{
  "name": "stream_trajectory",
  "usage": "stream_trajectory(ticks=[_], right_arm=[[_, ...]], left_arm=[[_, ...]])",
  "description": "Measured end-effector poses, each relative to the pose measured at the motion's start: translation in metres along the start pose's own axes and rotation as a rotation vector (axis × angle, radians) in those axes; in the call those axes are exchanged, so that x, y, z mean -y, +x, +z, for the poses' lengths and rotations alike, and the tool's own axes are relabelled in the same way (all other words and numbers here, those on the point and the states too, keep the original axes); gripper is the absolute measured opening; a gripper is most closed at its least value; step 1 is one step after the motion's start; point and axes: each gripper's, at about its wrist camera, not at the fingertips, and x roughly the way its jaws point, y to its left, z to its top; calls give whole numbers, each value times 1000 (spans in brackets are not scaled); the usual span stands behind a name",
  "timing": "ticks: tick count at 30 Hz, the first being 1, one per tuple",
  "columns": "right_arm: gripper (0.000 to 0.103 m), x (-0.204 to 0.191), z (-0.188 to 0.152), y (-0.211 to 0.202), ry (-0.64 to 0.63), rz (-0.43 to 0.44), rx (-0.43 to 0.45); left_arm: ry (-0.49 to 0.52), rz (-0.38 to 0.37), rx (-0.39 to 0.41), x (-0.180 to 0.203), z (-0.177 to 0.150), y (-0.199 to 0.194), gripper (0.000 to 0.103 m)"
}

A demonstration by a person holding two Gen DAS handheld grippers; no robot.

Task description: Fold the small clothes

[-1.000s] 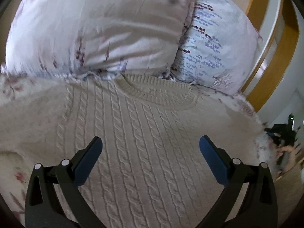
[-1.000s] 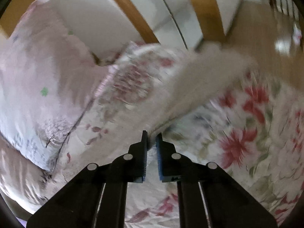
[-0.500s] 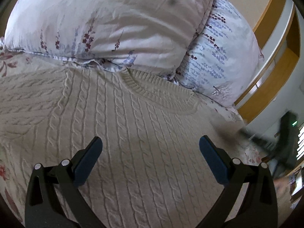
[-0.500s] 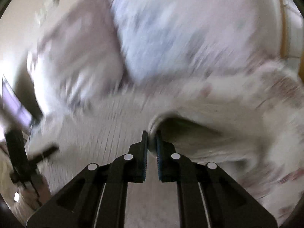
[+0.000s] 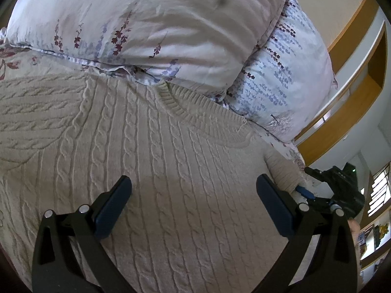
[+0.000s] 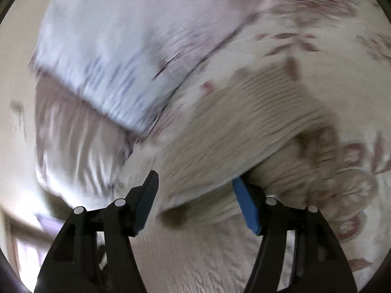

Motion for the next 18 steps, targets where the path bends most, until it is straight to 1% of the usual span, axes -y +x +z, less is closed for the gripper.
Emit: stream_trajectory(ticks=[1,2,3,4,5,7,9,10,11,12,13,14,15,16,17,18], right_arm=[[41,2,4,-1,11,-17,24],[33,0,7,-2,0,-67,56],[19,-5,10,-3,-32,-117,85],[12,-10,12,-4,-61,-150,103],[11,-24,12,-4,-119,-191,135],[10,-54,8,-4,-234,-203,180],[10,-99,-7,0,-393,-164,204],[10,-128,-23,6,-502,-130,200],[10,-144,-35,13,-571,-107,181],[11,-164,-55,25,-664,-70,129],[17,-180,-78,42,-746,-33,41],[25,-189,-94,56,-797,-9,-36],[44,-197,-117,77,-859,15,-159],[48,-201,-138,94,-897,36,-260],[48,-201,-150,102,-918,42,-307],[48,-200,-163,108,-939,31,-340]], left_arm=[[-8,-7,0,-1,1,0,101],[-17,-13,2,-3,1,-1,101],[-26,-19,3,-4,1,-1,101],[-41,-31,4,-7,3,-2,100],[-50,-38,7,-8,3,-3,98],[-80,-63,17,-14,6,-5,97],[-110,-94,28,-19,8,-8,95],[-131,-115,36,-22,9,-9,95],[-146,-132,41,-25,10,-11,95],[-163,-147,48,-27,10,-12,94],[-179,-161,53,-30,11,-13,94],[-192,-173,58,-32,11,-14,94],[-204,-182,63,-34,11,-15,94],[-213,-187,67,-36,11,-16,94],[-216,-189,69,-37,11,-17,94],[-216,-189,69,-38,11,-17,92]])
